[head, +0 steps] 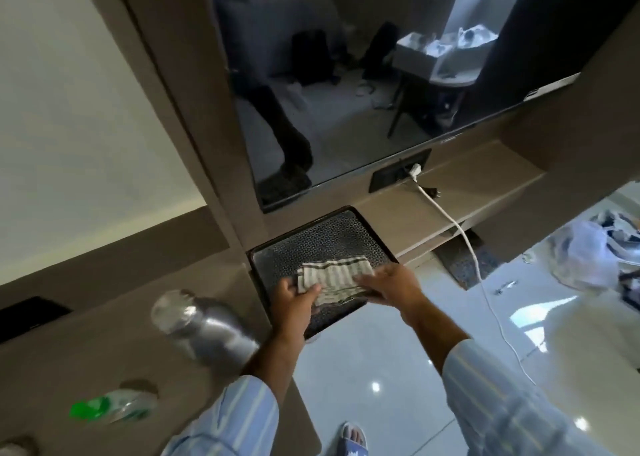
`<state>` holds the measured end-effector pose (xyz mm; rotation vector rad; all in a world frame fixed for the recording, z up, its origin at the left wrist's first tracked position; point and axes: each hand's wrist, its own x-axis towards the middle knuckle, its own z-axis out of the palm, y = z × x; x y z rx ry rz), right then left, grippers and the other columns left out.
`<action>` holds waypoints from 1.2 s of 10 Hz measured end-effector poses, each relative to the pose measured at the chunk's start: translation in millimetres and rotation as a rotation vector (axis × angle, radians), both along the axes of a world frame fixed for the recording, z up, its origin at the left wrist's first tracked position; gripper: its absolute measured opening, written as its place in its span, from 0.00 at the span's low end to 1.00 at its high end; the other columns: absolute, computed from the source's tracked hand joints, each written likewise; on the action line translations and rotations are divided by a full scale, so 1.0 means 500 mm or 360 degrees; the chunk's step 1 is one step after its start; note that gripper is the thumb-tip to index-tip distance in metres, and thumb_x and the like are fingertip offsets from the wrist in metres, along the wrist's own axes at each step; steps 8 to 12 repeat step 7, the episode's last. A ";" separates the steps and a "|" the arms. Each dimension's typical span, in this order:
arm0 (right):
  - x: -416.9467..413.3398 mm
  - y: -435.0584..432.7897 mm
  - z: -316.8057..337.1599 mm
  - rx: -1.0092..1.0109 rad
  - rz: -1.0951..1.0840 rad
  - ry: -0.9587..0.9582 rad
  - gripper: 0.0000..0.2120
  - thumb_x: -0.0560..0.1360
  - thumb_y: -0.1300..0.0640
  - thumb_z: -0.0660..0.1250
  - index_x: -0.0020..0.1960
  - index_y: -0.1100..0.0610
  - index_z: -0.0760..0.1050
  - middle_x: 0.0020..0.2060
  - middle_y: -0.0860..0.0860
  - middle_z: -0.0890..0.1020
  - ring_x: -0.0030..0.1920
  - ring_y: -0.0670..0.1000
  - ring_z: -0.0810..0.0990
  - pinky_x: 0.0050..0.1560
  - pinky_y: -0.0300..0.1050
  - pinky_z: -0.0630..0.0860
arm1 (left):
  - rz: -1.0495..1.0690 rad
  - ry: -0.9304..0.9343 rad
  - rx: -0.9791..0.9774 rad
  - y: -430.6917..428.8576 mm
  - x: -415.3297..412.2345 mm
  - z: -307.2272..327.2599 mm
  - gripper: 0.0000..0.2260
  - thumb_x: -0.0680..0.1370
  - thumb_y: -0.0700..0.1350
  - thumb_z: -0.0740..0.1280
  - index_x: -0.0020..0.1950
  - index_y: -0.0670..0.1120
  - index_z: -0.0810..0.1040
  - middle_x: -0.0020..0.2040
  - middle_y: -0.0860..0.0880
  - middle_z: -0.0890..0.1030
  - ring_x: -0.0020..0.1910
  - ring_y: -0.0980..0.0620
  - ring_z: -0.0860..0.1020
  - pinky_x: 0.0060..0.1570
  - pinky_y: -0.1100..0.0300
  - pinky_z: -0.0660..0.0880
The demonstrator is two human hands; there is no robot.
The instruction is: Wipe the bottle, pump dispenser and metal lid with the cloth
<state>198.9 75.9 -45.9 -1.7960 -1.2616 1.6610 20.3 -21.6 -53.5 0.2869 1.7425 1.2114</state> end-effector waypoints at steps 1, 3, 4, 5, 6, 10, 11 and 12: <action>-0.040 0.038 -0.073 0.0099 0.0125 -0.0107 0.14 0.70 0.57 0.82 0.46 0.63 0.81 0.46 0.62 0.85 0.43 0.56 0.87 0.38 0.46 0.86 | 0.0072 0.0141 -0.0150 0.035 -0.017 -0.072 0.11 0.77 0.35 0.73 0.56 0.37 0.75 0.57 0.35 0.83 0.51 0.38 0.84 0.44 0.48 0.84; -0.089 0.089 -0.193 0.0495 0.0667 -0.0639 0.10 0.76 0.51 0.74 0.45 0.58 0.82 0.38 0.54 0.83 0.41 0.53 0.78 0.39 0.42 0.62 | -0.0147 0.0841 -0.0540 0.089 -0.030 -0.169 0.12 0.78 0.45 0.71 0.55 0.38 0.76 0.55 0.36 0.82 0.55 0.35 0.81 0.55 0.45 0.78; -0.088 0.089 -0.219 0.0574 0.0871 -0.0719 0.13 0.76 0.56 0.71 0.54 0.65 0.82 0.49 0.62 0.86 0.51 0.62 0.83 0.43 0.45 0.69 | -0.0309 0.0929 -0.0647 0.110 -0.015 -0.169 0.18 0.79 0.44 0.68 0.66 0.35 0.73 0.65 0.34 0.78 0.64 0.35 0.77 0.63 0.47 0.75; -0.090 0.076 -0.193 0.0601 0.1018 -0.0732 0.24 0.76 0.56 0.71 0.68 0.67 0.76 0.63 0.64 0.81 0.65 0.64 0.79 0.60 0.49 0.75 | -0.0431 0.0870 -0.0629 0.112 0.000 -0.141 0.28 0.80 0.42 0.67 0.77 0.34 0.63 0.75 0.34 0.68 0.74 0.36 0.70 0.72 0.50 0.68; -0.080 0.072 -0.073 0.0795 0.0913 -0.0632 0.35 0.79 0.54 0.71 0.80 0.65 0.62 0.77 0.62 0.70 0.77 0.61 0.69 0.77 0.52 0.65 | -0.0437 0.1016 -0.0452 0.107 0.017 -0.055 0.34 0.81 0.41 0.67 0.81 0.35 0.52 0.80 0.35 0.60 0.79 0.37 0.63 0.77 0.51 0.62; -0.065 0.069 0.052 0.1129 0.0578 -0.0447 0.28 0.78 0.56 0.72 0.76 0.60 0.71 0.72 0.59 0.77 0.71 0.58 0.76 0.72 0.51 0.71 | -0.0505 0.1152 -0.0295 0.093 0.028 0.020 0.35 0.81 0.44 0.67 0.82 0.37 0.53 0.81 0.36 0.60 0.80 0.39 0.61 0.78 0.50 0.60; -0.065 0.069 0.052 0.1129 0.0578 -0.0447 0.28 0.78 0.56 0.72 0.76 0.60 0.71 0.72 0.59 0.77 0.71 0.58 0.76 0.72 0.51 0.71 | -0.0505 0.1152 -0.0295 0.093 0.028 0.020 0.35 0.81 0.44 0.67 0.82 0.37 0.53 0.81 0.36 0.60 0.80 0.39 0.61 0.78 0.50 0.60; -0.065 0.069 0.052 0.1129 0.0578 -0.0447 0.28 0.78 0.56 0.72 0.76 0.60 0.71 0.72 0.59 0.77 0.71 0.58 0.76 0.72 0.51 0.71 | -0.0505 0.1152 -0.0295 0.093 0.028 0.020 0.35 0.81 0.44 0.67 0.82 0.37 0.53 0.81 0.36 0.60 0.80 0.39 0.61 0.78 0.50 0.60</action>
